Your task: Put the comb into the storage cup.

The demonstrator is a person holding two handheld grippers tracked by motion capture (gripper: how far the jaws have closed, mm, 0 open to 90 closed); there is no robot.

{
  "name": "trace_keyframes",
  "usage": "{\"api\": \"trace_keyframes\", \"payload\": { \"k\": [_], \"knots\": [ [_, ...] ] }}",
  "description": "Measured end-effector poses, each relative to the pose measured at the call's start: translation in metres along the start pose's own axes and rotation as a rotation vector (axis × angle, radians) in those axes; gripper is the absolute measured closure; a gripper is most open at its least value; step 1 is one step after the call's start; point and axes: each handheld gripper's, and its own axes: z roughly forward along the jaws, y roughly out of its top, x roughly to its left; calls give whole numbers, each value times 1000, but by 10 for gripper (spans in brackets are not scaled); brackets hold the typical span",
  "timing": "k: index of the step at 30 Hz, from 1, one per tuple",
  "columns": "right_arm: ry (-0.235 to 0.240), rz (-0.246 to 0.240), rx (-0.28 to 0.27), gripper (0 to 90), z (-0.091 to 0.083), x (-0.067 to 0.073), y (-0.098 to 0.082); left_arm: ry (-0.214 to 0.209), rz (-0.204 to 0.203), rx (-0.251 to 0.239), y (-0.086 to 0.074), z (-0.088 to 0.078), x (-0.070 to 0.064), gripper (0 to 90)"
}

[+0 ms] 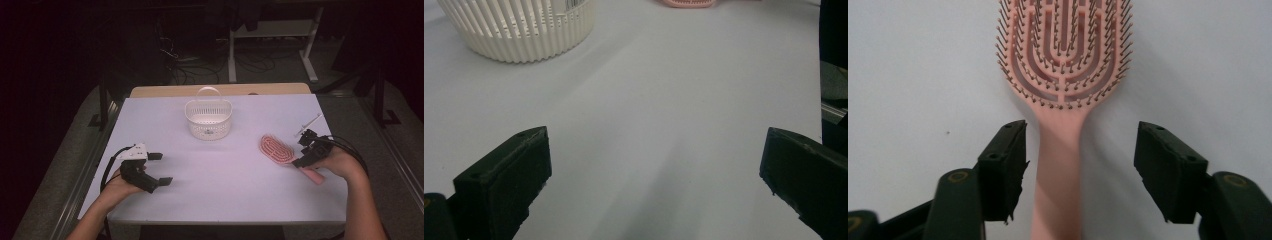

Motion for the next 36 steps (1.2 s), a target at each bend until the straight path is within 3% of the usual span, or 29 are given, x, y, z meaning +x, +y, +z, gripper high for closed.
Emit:
{"api": "trace_keyframes", "payload": {
  "k": [15,36],
  "knots": [
    [52,9,45,520,7,2,0,0,1,0,0,0,0,1],
    [40,-8,103,632,18,6,6,3,1,-3,0,-1,1,1]
  ]
}}
